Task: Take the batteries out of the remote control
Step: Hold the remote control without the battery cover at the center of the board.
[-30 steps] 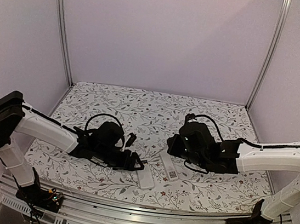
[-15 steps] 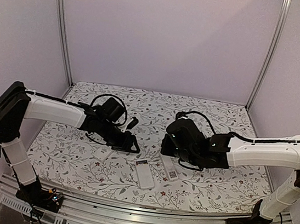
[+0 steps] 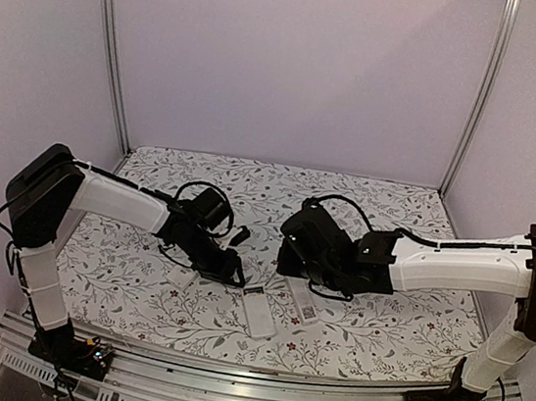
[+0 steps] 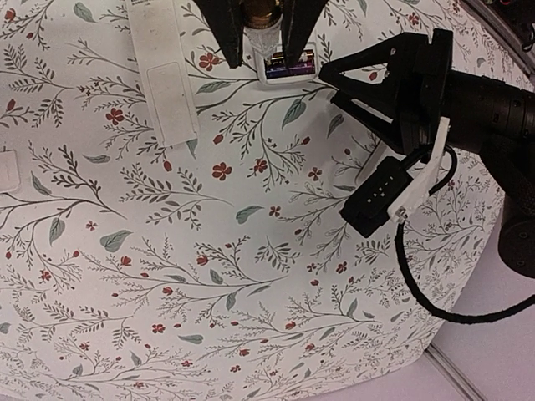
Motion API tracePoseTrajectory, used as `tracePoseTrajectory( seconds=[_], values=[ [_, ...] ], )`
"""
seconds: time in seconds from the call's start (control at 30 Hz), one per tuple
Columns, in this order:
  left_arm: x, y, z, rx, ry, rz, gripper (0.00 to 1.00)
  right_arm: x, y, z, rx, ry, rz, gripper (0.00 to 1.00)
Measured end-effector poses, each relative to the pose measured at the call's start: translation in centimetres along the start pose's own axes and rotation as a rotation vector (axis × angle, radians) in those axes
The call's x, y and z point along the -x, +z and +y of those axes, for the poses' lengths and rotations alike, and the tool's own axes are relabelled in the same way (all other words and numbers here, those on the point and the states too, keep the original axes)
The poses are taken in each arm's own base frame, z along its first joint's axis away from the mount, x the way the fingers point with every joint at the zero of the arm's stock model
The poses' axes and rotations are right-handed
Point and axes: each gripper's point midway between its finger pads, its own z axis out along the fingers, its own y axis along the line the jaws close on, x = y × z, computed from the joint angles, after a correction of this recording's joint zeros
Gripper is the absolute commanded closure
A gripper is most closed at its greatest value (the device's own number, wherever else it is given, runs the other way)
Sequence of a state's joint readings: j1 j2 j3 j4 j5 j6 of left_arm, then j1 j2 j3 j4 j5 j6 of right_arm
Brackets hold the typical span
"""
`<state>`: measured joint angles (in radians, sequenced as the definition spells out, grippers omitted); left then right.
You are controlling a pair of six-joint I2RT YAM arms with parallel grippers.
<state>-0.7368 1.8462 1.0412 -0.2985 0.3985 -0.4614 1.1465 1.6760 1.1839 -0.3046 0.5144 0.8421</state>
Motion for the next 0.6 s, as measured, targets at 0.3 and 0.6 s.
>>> tracePoseTrajectory(
  seconds=[0.3,0.6],
  values=[
    [-0.3,0.3,0.0,-0.009,0.002,0.011,0.66,-0.7,0.7,0.2,-0.021,-0.034,0.022,1.00],
    [-0.4,0.5,0.1,-0.008,0.001,0.015,0.67,-1.1,1.0,0.2,-0.029,-0.052,0.032,1.00]
  ],
)
